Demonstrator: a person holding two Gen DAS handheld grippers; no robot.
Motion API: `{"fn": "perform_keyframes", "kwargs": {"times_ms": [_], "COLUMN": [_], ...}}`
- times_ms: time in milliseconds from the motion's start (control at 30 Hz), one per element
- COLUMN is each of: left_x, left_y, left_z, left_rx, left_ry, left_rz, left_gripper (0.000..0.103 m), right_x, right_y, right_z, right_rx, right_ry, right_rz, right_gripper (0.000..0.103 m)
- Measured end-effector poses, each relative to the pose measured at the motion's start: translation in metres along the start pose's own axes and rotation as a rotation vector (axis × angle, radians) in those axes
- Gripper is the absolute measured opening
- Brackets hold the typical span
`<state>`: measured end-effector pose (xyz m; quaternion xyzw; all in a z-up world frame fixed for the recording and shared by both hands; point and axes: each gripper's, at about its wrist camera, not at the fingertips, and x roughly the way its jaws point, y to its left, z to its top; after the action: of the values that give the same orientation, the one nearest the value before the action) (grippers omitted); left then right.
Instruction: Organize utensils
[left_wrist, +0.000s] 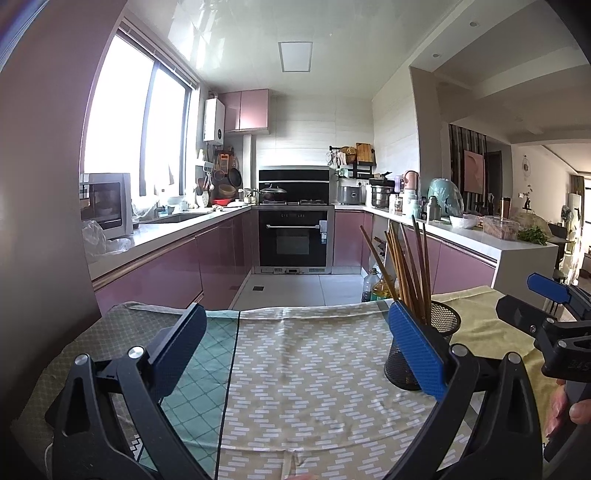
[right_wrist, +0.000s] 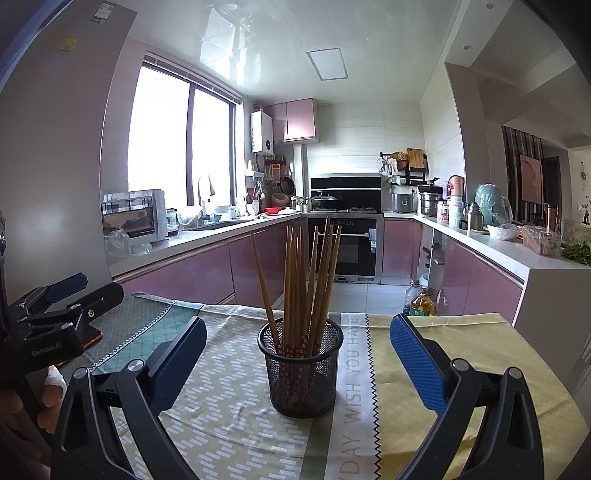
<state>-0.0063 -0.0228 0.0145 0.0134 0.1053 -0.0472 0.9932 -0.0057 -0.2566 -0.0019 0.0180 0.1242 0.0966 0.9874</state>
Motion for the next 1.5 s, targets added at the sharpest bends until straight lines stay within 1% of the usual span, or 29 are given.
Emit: {"fn": "perform_keyframes", "kwargs": {"times_ms": [333,1500], "left_x": [-0.0067,-0.0095], "left_y": [0.0031,0.0036], "left_z": [0.0001,-0.0009], "left_rx": [-0.006,-0.005], "left_ry": [-0.008,-0.007], "left_rz": [-0.001,-0.002], "left_gripper": [0.097,0.097], "right_x": [-0.0042,-0.0071], "right_y": [-0.0003,0.0016], "right_z": [-0.0001,0.0008], "right_rx": [0.003,0.007], "right_ry": [0.003,0.008], "right_rz": [-0.003,0.008], "right_gripper": [0.096,0.096]}}
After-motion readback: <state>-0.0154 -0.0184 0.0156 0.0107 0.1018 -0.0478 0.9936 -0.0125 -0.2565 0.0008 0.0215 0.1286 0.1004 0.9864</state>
